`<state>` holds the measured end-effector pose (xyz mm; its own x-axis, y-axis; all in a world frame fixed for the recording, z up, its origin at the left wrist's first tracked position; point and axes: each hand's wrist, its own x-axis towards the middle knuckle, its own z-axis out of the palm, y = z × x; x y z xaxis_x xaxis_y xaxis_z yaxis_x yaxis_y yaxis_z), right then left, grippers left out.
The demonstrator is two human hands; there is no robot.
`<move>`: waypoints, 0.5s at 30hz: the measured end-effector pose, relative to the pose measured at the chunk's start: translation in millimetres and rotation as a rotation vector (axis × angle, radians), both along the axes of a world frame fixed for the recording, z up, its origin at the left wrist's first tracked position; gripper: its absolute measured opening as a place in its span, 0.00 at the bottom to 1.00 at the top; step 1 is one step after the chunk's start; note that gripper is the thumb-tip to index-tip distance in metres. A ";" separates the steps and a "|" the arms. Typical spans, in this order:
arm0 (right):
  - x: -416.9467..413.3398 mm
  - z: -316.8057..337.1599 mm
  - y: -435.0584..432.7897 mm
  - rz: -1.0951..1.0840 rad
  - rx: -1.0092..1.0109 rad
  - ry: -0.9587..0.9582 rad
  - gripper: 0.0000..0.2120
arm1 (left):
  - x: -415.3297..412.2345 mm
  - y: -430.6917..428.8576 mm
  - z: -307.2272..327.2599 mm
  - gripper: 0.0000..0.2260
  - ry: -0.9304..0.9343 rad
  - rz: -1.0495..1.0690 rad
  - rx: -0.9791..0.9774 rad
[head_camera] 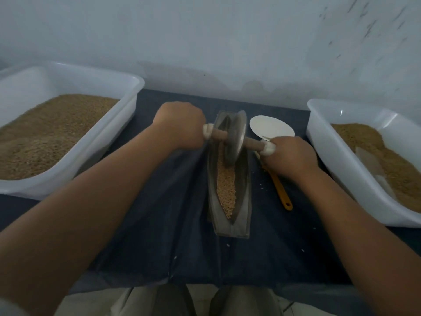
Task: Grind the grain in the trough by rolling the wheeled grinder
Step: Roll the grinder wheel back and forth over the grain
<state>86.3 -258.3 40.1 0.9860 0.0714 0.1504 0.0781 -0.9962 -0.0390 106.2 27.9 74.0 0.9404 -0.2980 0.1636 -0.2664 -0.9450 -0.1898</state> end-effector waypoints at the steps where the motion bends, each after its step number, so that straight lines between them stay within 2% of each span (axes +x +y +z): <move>1: -10.8 0.7 -5.0 0.004 -0.011 0.021 0.19 | -11.2 2.4 -3.5 0.09 0.002 -0.025 0.003; 5: -60.6 12.7 -15.7 0.147 0.014 0.005 0.13 | -62.8 28.1 -30.2 0.11 0.043 -0.088 -0.058; 7: -66.3 15.5 -15.8 0.172 0.018 0.023 0.16 | -69.8 33.2 -40.9 0.12 0.043 -0.075 -0.072; 9: -52.8 13.8 -11.8 0.145 -0.030 0.004 0.16 | -56.4 28.0 -42.9 0.12 0.049 -0.030 -0.099; 13: 3.2 17.3 3.7 0.048 -0.125 -0.151 0.17 | -2.6 14.2 -31.3 0.12 0.073 0.088 -0.179; 15: 20.3 21.2 8.4 0.023 -0.144 -0.124 0.15 | 12.5 10.4 -26.2 0.13 0.079 0.106 -0.197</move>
